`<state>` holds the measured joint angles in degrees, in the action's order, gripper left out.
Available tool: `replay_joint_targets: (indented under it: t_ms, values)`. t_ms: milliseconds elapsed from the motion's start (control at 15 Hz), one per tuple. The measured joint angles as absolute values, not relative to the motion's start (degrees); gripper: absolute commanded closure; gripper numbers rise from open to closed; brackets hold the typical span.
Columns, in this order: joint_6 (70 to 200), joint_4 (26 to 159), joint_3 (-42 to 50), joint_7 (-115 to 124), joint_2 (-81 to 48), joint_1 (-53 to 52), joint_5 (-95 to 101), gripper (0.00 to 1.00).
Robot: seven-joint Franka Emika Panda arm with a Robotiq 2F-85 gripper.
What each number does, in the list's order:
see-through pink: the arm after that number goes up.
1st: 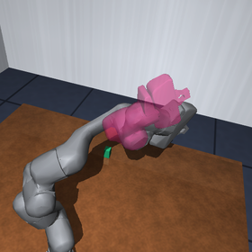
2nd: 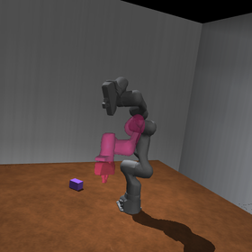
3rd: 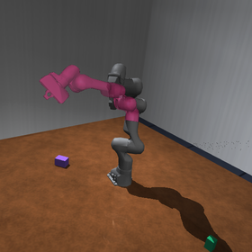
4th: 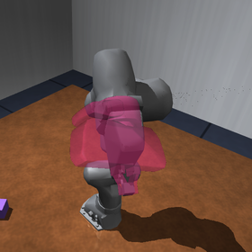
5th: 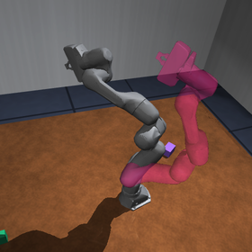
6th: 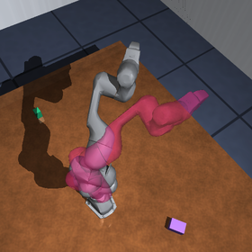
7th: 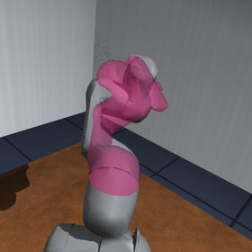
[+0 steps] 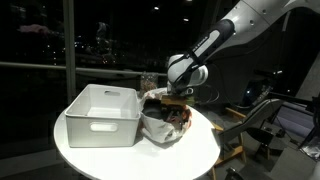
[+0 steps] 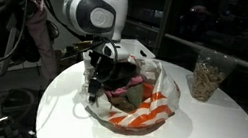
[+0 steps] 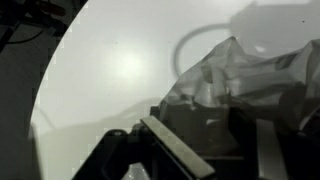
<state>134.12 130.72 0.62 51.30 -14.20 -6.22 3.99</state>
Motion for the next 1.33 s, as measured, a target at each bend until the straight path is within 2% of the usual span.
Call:
replay_joint_targets:
  t_ms: [267,467,600,1133,1200,1267,1333]
  values:
    - [133.61,130.69,1.28,56.66,-13.64,-6.83,7.78,0.89]
    - [129.81,130.44,1.34,59.02,-13.15,-6.93,9.32,0.94]
    - [126.62,130.09,1.34,60.25,-12.76,-7.02,10.51,0.90]
    - [121.70,129.91,0.97,71.16,-5.10,-7.40,22.37,0.90]
    - [121.18,129.91,0.81,72.24,-4.15,-7.40,23.71,0.86]
    - [120.79,129.92,0.61,73.00,-3.35,-7.40,24.51,0.65]
    - [120.74,129.94,0.33,73.06,-2.67,-7.38,24.59,0.62]
